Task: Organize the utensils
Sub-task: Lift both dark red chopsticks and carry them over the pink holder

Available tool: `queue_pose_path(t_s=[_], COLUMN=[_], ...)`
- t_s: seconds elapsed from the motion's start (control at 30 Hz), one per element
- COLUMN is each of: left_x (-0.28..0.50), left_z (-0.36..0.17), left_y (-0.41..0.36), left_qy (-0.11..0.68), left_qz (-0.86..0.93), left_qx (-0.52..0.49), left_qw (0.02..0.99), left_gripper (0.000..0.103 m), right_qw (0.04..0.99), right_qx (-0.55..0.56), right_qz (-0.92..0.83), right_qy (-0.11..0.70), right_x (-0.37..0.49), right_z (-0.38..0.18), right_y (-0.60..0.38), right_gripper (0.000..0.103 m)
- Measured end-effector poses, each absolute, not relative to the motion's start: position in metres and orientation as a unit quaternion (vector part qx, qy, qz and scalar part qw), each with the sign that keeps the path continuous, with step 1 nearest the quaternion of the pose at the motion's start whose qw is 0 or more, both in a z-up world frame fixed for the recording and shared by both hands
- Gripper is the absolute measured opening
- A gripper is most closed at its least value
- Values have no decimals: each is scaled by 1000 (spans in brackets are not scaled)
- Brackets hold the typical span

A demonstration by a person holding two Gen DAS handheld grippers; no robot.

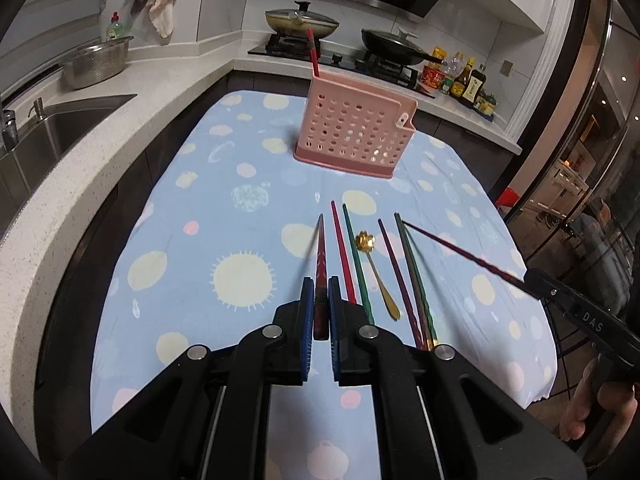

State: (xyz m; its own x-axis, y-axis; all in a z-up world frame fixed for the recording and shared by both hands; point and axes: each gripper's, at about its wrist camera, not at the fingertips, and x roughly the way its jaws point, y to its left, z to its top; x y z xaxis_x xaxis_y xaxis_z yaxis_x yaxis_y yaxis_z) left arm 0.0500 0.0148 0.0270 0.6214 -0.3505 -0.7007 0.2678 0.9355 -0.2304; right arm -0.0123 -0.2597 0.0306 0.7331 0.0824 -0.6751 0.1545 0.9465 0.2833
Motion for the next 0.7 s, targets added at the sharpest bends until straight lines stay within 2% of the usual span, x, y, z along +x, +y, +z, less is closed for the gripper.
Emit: queue_pose_path(t_s=[0.27,0.43,0.57,0.7], left_x=[69,69,67,65], left_z=[61,56,48,46], left_y=[16,14,13,14], left_qy=[358,361,371,376], left_qz=[-170,-171,-170,-171], left_qx=[-61,-58,-58,-57], left_qw=[916,915,911,909], left_gripper=[7,7,7,7], right_qw=[918,889,863,854], right_qx=[170,169,167,156], right_qz=[-24,-21,-9,-3], right_qy=[358,424,476,497], right_x=[5,10,6,3], right_z=[40,-10,-52,-69], right_y=[-270,-265,-253,-242], right_gripper=[1,7,8,8])
